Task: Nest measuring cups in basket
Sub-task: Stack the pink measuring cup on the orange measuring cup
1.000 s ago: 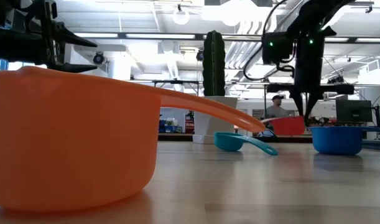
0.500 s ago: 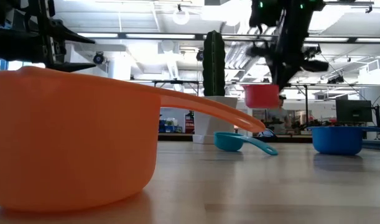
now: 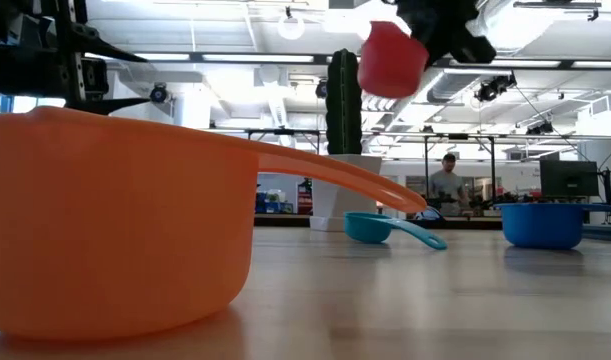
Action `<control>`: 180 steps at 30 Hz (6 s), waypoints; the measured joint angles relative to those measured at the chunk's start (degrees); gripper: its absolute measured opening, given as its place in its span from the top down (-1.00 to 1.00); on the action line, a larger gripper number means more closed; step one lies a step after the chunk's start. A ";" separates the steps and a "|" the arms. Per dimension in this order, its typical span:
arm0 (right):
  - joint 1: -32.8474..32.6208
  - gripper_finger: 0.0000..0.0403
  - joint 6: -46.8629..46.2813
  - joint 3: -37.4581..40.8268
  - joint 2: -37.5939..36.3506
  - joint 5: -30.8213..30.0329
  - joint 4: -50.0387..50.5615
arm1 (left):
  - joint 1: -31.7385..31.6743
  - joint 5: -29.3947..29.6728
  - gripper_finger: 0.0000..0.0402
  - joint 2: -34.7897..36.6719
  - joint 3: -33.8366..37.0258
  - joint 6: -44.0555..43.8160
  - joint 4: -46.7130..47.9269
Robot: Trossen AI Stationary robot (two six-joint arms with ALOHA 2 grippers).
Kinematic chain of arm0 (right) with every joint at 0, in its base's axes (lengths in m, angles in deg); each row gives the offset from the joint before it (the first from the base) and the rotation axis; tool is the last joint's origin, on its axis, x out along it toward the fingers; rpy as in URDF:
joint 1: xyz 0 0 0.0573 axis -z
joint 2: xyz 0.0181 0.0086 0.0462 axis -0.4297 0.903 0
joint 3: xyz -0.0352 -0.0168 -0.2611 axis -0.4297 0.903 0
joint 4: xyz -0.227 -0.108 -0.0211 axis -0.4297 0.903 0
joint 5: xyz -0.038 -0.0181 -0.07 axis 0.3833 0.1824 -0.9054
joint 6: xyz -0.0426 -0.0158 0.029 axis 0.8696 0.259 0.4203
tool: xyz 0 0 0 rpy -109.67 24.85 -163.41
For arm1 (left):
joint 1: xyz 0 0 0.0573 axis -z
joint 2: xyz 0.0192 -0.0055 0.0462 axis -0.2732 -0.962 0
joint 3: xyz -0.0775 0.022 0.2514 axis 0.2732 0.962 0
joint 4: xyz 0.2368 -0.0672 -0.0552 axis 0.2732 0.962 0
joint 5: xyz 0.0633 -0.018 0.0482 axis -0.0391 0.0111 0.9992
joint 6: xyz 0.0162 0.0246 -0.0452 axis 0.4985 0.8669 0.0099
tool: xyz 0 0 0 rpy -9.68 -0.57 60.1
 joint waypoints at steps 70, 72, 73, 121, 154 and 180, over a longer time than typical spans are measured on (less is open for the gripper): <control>-4.90 0.97 35.86 -5.10 20.50 22.60 -25.96 | 0.74 -16.86 0.01 -46.16 -29.93 33.69 -11.93; -4.90 0.97 33.72 -5.12 20.50 23.54 -25.85 | 1.35 -17.20 0.01 -48.31 -31.40 37.81 -11.74; -4.90 0.97 32.82 -5.12 20.50 24.11 -25.72 | 1.63 -17.25 0.01 -49.31 -32.23 39.97 -11.36; -7.29 0.97 5.41 -4.95 29.41 29.20 -26.26 | 11.80 -19.45 0.01 -78.98 -47.32 99.48 6.96; -6.08 0.97 4.36 -4.99 29.68 29.24 -26.06 | 11.88 -15.74 0.01 -80.40 -47.34 108.22 0.52; -5.97 0.97 3.95 -4.99 29.68 29.74 -31.13 | 11.30 -17.14 0.41 -80.37 -47.34 107.52 4.28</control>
